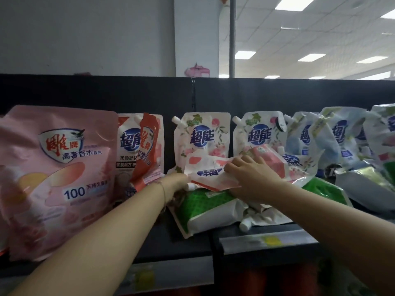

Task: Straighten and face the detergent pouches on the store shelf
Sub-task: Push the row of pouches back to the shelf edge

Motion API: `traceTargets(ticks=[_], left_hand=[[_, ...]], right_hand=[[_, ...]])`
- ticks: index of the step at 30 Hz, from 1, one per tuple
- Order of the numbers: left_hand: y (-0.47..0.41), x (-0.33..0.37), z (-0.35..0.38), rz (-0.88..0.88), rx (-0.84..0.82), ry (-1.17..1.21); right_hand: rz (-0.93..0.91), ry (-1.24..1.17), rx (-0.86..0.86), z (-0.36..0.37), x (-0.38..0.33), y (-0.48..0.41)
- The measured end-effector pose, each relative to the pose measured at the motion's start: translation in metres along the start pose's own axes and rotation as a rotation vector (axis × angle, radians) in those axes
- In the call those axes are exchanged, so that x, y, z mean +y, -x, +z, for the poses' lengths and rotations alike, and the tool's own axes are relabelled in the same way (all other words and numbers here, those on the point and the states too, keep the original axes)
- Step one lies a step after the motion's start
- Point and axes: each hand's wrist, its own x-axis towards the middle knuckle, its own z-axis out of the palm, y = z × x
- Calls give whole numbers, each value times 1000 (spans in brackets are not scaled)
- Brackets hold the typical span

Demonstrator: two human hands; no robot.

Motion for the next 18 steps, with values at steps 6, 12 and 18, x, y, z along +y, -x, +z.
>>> traceTargets(ticks=[6,12,18], left_hand=[[9,28,4,-73,-79,132],[24,66,1,128,-1,322],[42,44,-12,8,15,99]], right_hand=[[4,21,95,12,-7,-5],[74,29,229,0,-14,-15],[207,-174,417,-20,-15,-25]])
